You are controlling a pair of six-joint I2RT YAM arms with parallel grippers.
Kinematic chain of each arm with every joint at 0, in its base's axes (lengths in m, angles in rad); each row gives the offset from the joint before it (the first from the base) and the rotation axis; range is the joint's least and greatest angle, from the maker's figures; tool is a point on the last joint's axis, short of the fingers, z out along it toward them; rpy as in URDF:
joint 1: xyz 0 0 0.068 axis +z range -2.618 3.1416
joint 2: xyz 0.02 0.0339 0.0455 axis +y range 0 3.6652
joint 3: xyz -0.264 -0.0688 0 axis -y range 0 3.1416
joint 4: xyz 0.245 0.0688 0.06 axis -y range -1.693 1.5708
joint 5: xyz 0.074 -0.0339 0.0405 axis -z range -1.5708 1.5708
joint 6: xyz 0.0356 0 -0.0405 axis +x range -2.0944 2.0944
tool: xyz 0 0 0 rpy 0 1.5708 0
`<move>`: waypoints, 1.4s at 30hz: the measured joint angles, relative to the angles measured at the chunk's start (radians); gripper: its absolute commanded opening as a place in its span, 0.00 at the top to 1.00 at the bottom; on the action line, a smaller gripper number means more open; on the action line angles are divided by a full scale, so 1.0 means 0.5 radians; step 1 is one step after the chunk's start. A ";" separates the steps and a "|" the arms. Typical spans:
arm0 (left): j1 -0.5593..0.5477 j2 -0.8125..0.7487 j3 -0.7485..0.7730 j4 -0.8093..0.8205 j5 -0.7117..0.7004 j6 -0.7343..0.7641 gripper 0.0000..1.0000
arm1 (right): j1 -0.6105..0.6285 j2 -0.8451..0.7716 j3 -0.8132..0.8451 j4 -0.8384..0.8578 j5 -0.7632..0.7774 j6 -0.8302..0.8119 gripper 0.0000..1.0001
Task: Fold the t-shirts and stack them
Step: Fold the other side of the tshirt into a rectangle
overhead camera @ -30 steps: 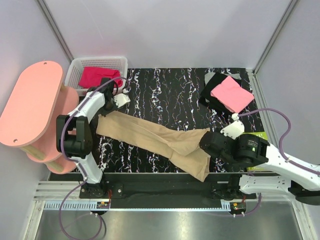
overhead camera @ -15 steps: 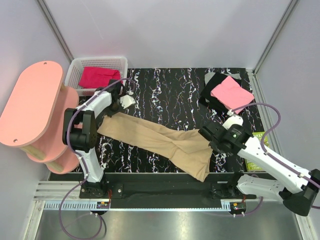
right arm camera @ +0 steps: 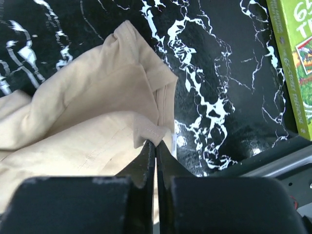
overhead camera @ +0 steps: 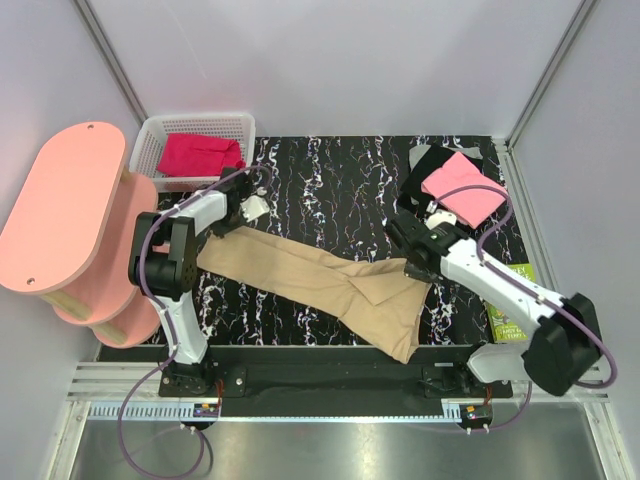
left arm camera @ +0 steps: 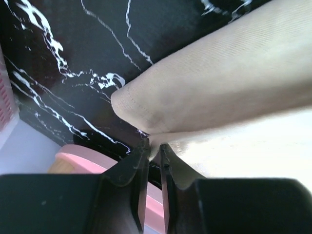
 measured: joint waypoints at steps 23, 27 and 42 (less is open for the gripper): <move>-0.352 -0.945 -0.302 -0.105 0.150 -0.230 0.01 | -0.086 0.146 0.203 0.343 -0.668 -0.329 0.00; -0.385 -0.531 -0.360 -0.120 0.182 -0.251 0.01 | 0.005 0.259 0.099 0.479 -0.927 -0.278 0.00; -0.172 -0.188 -0.301 0.056 -0.008 -0.195 0.01 | -0.155 0.854 0.020 0.774 -1.077 -0.275 0.00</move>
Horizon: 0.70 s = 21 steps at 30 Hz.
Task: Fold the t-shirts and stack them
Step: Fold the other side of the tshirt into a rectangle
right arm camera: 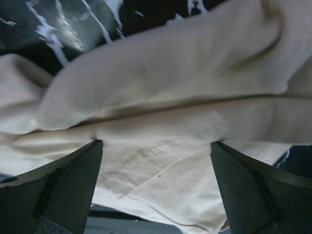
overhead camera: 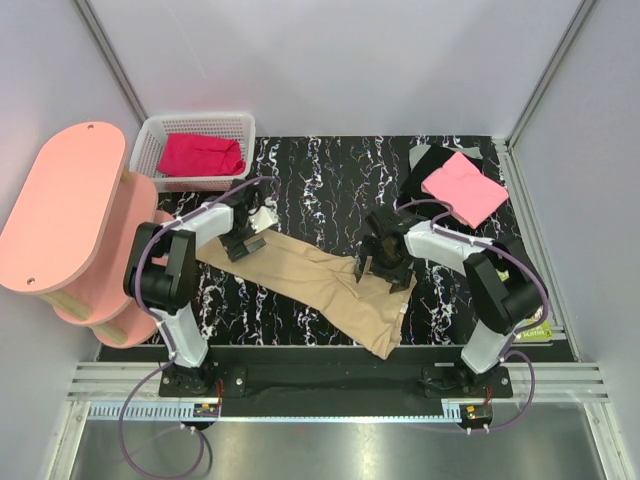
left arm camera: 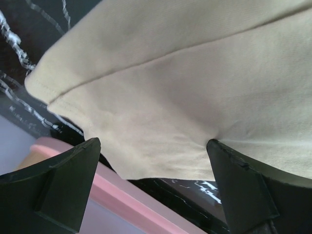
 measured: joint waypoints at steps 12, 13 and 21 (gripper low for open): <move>0.024 -0.262 -0.321 0.176 -0.008 0.047 0.01 | -0.323 0.224 0.249 -0.069 -0.273 -0.114 0.00; 0.024 -0.291 -0.353 0.156 -0.002 0.046 0.01 | -0.347 0.281 0.325 -0.098 -0.279 -0.151 0.01; -0.002 -0.496 -0.549 0.026 0.076 0.034 0.01 | -0.402 0.700 0.941 -0.353 -0.267 -0.411 0.00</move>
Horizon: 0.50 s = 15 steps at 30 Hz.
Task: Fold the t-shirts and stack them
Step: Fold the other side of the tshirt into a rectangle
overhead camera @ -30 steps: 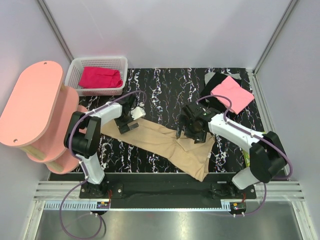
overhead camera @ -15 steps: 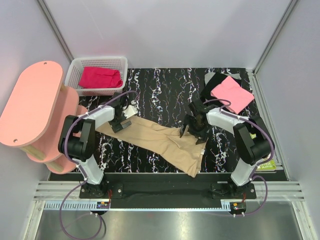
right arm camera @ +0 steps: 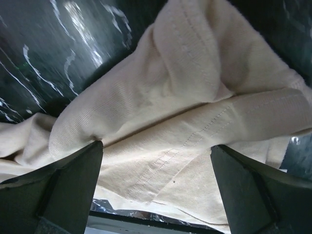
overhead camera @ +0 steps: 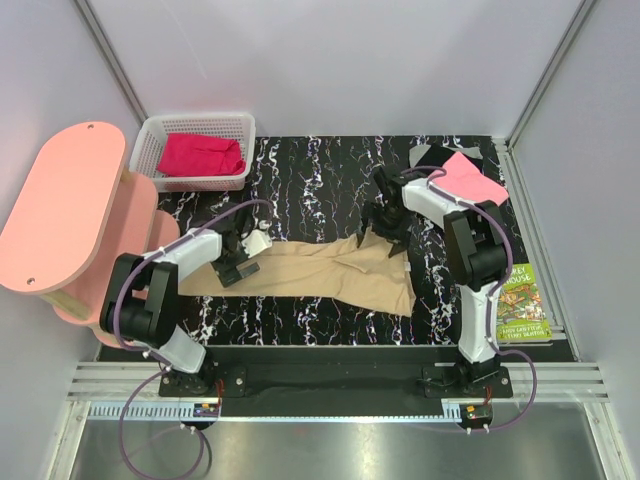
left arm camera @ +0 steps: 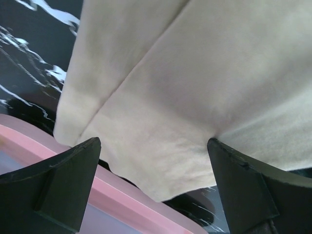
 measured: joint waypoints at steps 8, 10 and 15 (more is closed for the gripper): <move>-0.083 -0.214 -0.178 -0.083 0.105 -0.062 0.01 | -0.073 0.214 0.376 -0.158 0.034 -0.142 0.00; -0.085 -0.223 -0.179 -0.121 0.108 -0.069 0.01 | -0.094 0.204 0.394 -0.169 0.079 -0.165 0.00; -0.083 -0.236 -0.141 -0.232 0.108 -0.073 0.01 | -0.107 -0.122 0.255 -0.191 0.102 -0.125 0.00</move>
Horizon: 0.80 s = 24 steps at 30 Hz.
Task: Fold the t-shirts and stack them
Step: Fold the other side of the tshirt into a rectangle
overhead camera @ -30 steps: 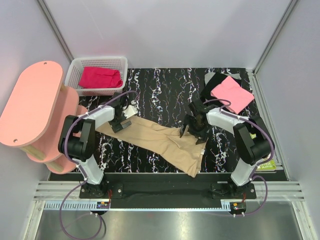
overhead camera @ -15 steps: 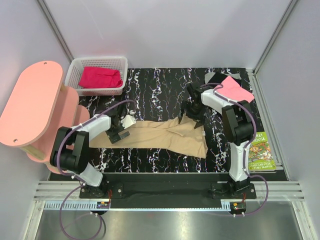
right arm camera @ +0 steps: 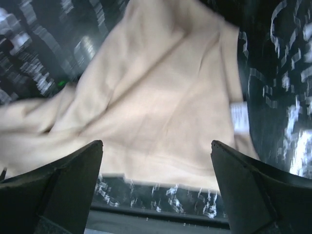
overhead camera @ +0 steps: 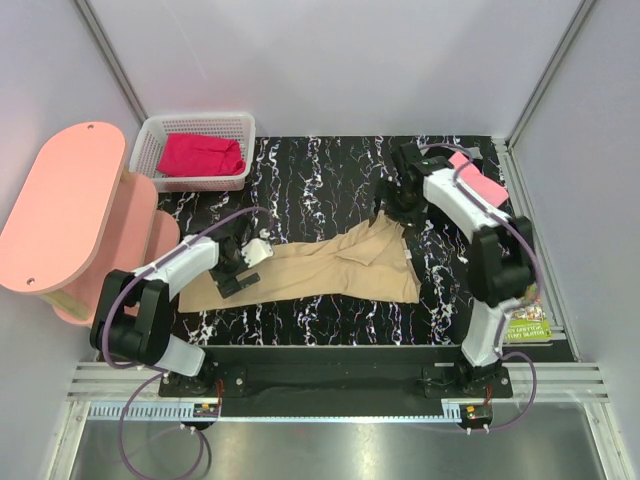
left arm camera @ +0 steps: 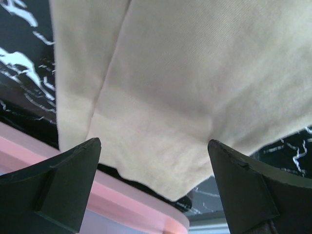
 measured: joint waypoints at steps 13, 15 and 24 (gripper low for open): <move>0.000 -0.014 0.332 -0.099 -0.002 0.000 0.01 | 0.304 -0.928 -1.264 0.329 -0.116 0.358 0.00; 0.000 0.015 0.330 -0.097 -0.002 0.000 0.01 | 0.301 -0.829 -1.334 0.343 -0.114 0.365 0.00; 0.040 0.195 0.163 0.052 -0.047 0.016 0.01 | 0.298 -0.715 -1.298 0.436 -0.123 0.347 0.00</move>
